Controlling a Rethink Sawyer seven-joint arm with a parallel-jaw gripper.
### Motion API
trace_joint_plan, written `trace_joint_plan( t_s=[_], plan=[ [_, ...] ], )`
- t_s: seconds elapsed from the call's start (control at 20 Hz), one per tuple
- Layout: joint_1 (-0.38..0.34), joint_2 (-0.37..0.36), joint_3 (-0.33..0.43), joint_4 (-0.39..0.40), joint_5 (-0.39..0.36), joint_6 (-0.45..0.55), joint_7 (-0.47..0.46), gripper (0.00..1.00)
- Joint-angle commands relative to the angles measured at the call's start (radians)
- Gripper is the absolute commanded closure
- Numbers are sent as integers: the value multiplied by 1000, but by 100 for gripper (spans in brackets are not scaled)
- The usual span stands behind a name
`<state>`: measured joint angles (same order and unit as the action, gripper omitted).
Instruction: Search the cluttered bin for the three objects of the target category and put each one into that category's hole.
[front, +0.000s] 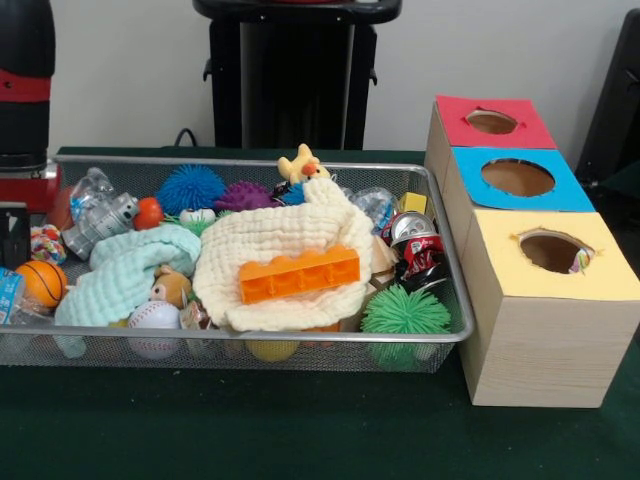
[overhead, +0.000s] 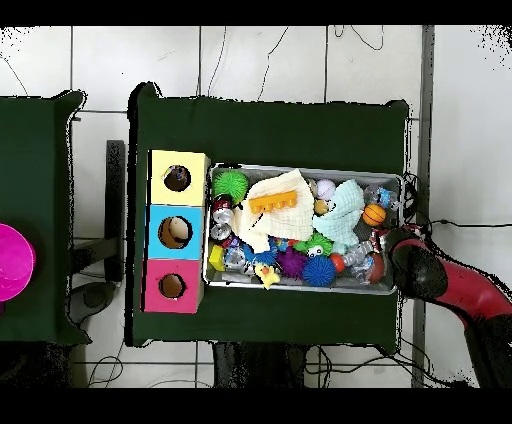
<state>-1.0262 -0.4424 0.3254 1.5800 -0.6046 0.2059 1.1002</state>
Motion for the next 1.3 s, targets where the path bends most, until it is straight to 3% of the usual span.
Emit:
trace_joint_plan(
  t_s=[0.05,1.3],
  plan=[
    [34,155,-29,123,-39,55,100,100],
    [25,165,-15,112,-47,53,68,100]
  ],
)
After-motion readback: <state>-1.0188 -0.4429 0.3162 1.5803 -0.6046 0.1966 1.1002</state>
